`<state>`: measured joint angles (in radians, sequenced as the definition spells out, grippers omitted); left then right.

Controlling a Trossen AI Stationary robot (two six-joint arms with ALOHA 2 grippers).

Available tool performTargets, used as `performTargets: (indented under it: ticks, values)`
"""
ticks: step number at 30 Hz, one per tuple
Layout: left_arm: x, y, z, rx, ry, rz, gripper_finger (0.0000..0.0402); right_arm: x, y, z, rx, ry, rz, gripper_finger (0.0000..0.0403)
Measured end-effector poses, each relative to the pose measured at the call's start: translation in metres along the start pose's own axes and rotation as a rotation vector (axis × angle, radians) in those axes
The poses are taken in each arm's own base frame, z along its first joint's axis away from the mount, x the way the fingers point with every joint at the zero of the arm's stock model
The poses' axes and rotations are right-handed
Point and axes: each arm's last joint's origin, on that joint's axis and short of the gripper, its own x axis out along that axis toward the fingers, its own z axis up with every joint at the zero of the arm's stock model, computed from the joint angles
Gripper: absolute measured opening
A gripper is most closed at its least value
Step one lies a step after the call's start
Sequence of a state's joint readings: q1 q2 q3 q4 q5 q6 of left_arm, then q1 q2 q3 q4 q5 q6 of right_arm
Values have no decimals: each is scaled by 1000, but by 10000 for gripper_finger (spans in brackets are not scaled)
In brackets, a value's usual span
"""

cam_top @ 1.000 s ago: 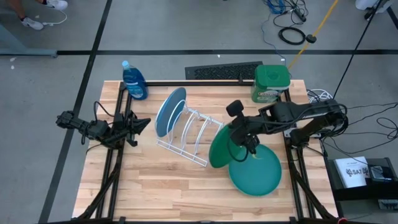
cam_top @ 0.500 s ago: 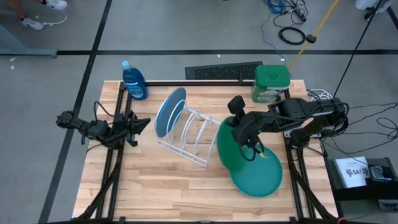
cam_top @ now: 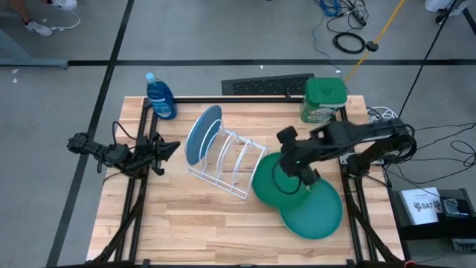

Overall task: Sort dishes
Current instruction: Put the green plate into the white dish rack

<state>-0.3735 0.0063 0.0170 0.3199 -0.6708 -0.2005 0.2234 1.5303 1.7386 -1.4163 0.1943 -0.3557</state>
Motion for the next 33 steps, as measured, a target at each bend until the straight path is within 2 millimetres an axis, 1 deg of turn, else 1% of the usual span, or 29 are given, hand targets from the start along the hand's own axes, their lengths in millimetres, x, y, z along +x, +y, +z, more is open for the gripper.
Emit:
performTargets:
  ticks: [3, 7, 9, 11, 15, 20, 24, 28, 30, 33]
  values:
    - [0, 0, 0, -1, 0, 0, 0, 35, 11, -7, 49, 83, 106, 53]
    - [0, 0, 0, -4, -2, -1, 0, 85, 31, -16, 109, 112, 288, 111]
    - [0, 0, 0, -7, -4, -1, 0, 102, 42, -22, 128, 120, 378, 140]
    - [0, 0, 1, -7, -5, -1, 0, 113, 49, -27, 146, 141, 416, 163]
    - [0, 0, 1, -7, -5, -1, 0, 118, 56, -32, 189, 176, 465, 189]
    - [0, 0, 1, -7, -5, -1, 0, 117, 62, -29, 181, 157, 498, 191]
    - [0, 0, 1, -7, -5, -1, 0, 116, 66, -26, 152, 137, 500, 178]
    - [0, 0, 1, -7, -5, -1, 0, 117, 73, -23, 128, 121, 509, 152]
    - [0, 0, 1, -7, -4, -1, 0, 121, 78, -23, 119, 104, 528, 138]
    - [0, 0, 0, -6, -4, -1, 0, 130, 88, -26, 110, 117, 507, 119]
